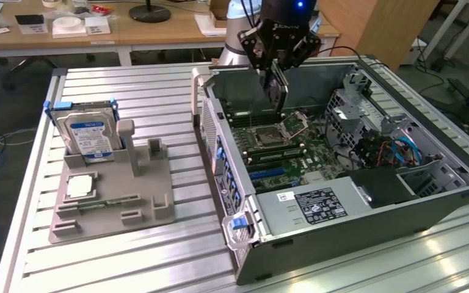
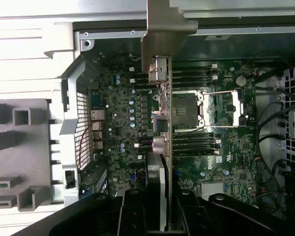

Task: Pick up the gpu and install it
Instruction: 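Pick up the gpu and move the gpu toward the slot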

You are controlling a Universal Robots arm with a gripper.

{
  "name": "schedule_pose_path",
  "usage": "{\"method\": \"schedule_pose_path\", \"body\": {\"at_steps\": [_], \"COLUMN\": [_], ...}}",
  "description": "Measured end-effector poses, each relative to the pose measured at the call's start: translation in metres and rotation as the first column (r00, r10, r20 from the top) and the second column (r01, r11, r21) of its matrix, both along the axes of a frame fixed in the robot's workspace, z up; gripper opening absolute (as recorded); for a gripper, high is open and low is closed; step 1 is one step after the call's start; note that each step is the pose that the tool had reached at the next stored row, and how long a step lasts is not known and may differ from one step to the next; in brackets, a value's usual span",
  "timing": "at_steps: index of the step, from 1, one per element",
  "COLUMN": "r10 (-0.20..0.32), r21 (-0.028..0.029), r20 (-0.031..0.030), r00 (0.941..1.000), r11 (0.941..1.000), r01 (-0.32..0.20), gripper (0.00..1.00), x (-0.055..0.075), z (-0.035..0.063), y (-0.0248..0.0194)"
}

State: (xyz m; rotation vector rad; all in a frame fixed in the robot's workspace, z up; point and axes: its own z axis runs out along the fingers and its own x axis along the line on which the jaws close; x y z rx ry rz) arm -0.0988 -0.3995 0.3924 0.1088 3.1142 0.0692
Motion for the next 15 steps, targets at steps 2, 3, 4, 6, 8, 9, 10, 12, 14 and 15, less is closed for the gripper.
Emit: {"method": "schedule_pose_path", "body": {"at_steps": [2, 3, 4, 6, 8, 9, 10, 12, 14, 15], "r10": [0.003, 0.004, 0.005, 0.005, 0.006, 0.008, 0.009, 0.011, 0.012, 0.012], "r21": [-0.0001, -0.0001, -0.0001, -0.0002, 0.0000, -0.0001, -0.0002, -0.0001, -0.0001, -0.0002], "r20": [-0.0001, -0.0001, -0.0001, 0.0000, 0.0000, 0.0000, -0.0001, 0.0000, -0.0001, -0.0001], "r00": [1.0000, 1.0000, 1.0000, 1.0000, 1.0000, 1.0000, 1.0000, 0.9999, 0.9999, 0.9999], "r11": [1.0000, 1.0000, 1.0000, 1.0000, 1.0000, 1.0000, 1.0000, 0.9999, 0.9999, 0.9999], "r01": [-0.003, -0.004, -0.005, -0.005, -0.006, -0.008, -0.009, -0.011, -0.012, -0.012], "gripper": [0.28, 0.28, 0.28, 0.28, 0.28, 0.28, 0.28, 0.28, 0.28, 0.28], "x": [0.000, 0.000, 0.000, 0.000, 0.002, 0.004, 0.006, 0.013, 0.021, 0.025], "z": [-0.0005, -0.0006, -0.0007, -0.0008, -0.0011, -0.0012, -0.0014, -0.0019, -0.0024, -0.0026], "y": [-0.0020, -0.0035, -0.0052, -0.0087, -0.0097, -0.0098, -0.0098, -0.0098, -0.0099, -0.0098]}}
